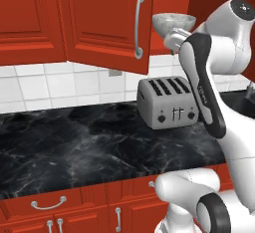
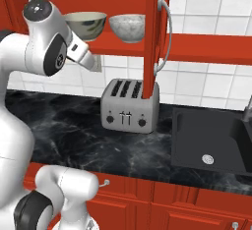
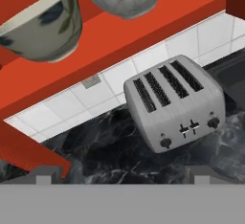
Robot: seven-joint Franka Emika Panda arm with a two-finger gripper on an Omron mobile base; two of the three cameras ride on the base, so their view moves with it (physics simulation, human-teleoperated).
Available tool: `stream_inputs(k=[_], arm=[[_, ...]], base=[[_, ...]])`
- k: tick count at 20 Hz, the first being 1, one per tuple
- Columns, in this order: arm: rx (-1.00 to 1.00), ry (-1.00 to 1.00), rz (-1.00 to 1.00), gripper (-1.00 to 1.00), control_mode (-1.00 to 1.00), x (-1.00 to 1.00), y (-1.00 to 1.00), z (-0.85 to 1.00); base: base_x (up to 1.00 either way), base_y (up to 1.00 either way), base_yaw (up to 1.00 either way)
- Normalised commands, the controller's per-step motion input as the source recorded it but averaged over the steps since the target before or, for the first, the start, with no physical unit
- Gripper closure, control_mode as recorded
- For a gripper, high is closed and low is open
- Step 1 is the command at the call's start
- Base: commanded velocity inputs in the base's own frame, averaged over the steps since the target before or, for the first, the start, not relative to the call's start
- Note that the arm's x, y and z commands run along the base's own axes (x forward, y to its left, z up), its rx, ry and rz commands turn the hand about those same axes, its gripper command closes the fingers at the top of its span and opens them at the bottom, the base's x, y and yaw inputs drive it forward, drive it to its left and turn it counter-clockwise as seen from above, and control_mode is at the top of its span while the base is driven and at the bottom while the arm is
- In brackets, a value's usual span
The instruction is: Move the bowls from the cabinet to the plates on the dining table.
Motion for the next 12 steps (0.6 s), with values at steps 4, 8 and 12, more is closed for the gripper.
stream_inputs(k=[4, 8, 12], arm=[[0.19, 0.0, 0.0, -1.0, -1.0, 0.36, -0.06, 0.0], [0.28, 0.0, 0.0, -1.0, -1.0, 0.39, -0.05, 0.0], [0.16, 0.0, 0.0, -1.0, -1.0, 0.52, 0.0, 0.0]], base=[[0.0, 0.0, 0.0], [0.0, 0.0, 0.0], [0.0, 0.0, 0.0]])
